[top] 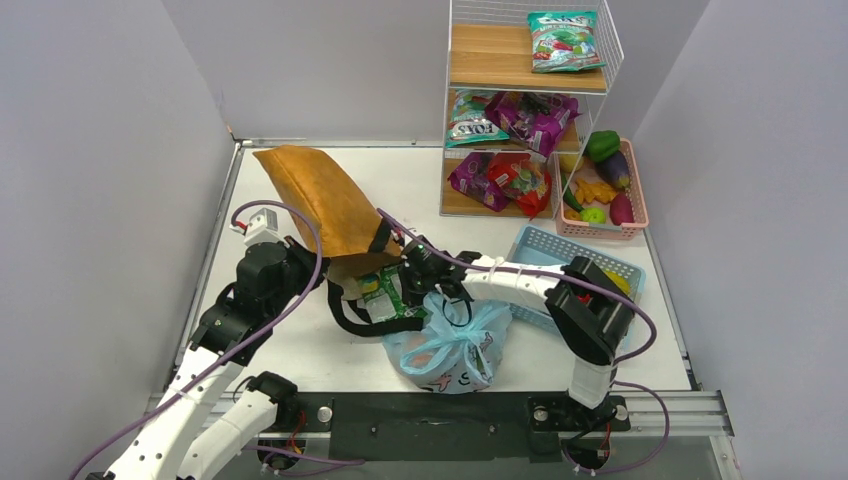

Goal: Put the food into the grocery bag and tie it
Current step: Pick up the snack from the grocery bag, then place the snack in the grocery bag.

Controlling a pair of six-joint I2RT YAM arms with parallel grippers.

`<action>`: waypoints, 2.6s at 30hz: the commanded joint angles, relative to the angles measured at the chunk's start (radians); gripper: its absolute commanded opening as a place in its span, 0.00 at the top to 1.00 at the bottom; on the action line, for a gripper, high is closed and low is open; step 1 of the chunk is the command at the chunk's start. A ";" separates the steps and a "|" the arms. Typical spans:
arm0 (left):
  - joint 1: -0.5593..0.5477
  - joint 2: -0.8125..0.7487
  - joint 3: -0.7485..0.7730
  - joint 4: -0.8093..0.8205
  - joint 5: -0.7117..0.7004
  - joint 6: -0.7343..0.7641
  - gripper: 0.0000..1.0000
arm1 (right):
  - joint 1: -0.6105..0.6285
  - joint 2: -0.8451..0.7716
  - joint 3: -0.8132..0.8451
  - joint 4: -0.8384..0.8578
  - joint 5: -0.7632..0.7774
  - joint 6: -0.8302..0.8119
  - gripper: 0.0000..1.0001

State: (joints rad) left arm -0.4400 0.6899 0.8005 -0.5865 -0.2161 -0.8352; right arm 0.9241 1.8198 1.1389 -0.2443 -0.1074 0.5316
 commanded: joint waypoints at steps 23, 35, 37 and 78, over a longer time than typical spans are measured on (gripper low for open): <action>-0.007 -0.010 -0.008 0.065 0.009 -0.049 1.00 | 0.017 -0.222 0.114 0.085 0.083 0.137 1.00; -0.008 -0.016 -0.007 0.078 0.029 -0.063 1.00 | -0.039 -0.162 0.205 0.151 0.075 0.360 1.00; -0.007 -0.016 -0.003 0.079 0.034 -0.066 1.00 | -0.044 -0.152 0.212 0.179 0.081 0.424 1.00; 0.173 0.332 0.498 0.119 0.148 0.095 1.00 | -0.024 -0.267 0.004 0.036 -0.091 0.021 0.33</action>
State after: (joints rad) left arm -0.3195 0.9939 1.1767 -0.5526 -0.1429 -0.7719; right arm 0.8799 1.5700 1.2011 -0.2111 -0.1635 0.5728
